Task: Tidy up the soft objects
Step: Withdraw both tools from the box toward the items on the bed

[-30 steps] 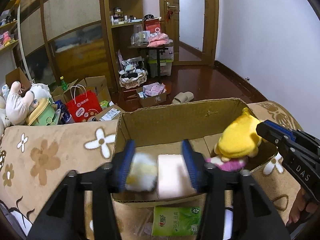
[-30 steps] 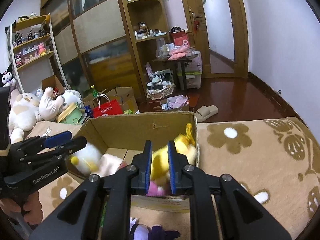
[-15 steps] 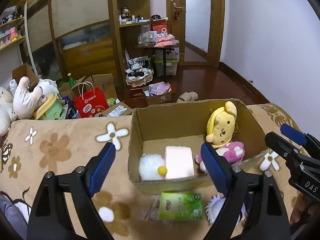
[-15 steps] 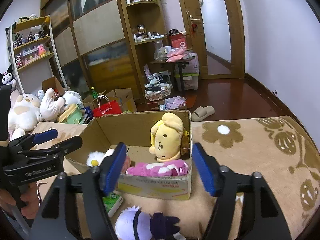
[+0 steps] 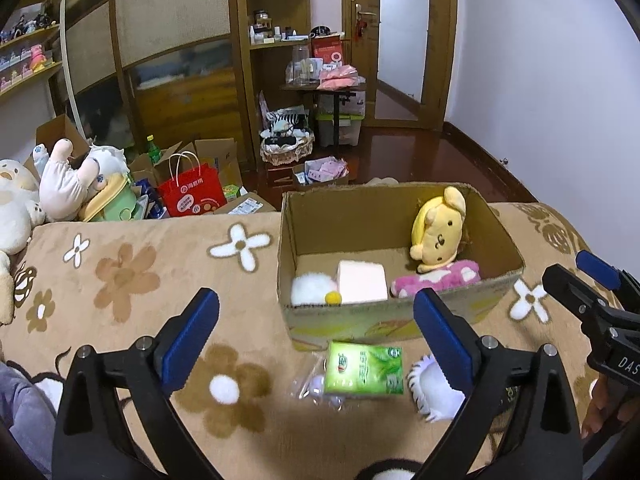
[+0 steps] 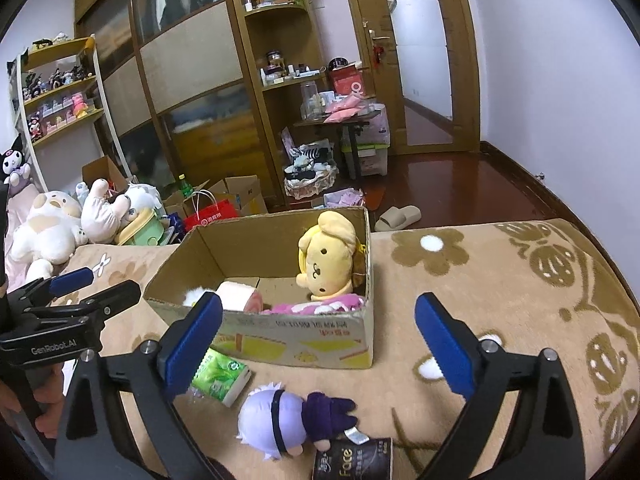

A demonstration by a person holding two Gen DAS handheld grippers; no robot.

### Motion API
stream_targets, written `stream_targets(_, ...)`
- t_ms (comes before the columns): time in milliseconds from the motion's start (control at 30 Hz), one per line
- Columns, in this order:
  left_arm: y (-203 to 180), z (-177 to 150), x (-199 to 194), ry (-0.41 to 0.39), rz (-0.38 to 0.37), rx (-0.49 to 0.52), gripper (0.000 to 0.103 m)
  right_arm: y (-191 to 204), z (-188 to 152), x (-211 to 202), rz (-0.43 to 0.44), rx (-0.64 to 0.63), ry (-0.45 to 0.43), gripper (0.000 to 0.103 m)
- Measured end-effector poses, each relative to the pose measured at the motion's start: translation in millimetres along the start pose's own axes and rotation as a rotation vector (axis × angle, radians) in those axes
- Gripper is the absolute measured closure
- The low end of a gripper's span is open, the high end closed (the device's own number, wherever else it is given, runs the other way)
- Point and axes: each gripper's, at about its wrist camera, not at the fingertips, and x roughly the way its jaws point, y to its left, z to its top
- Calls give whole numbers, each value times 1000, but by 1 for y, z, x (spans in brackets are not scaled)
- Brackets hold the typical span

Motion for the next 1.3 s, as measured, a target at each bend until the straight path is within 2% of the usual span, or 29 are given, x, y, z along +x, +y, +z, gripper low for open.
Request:
stream_targets(767,2,-28,-17,99,32,4,6,1,-31,-17,-24,6,57,2)
stream_targets(1300,-1,-32,2,159,24,20,6,-2,-45,-3,-41,4,102,2)
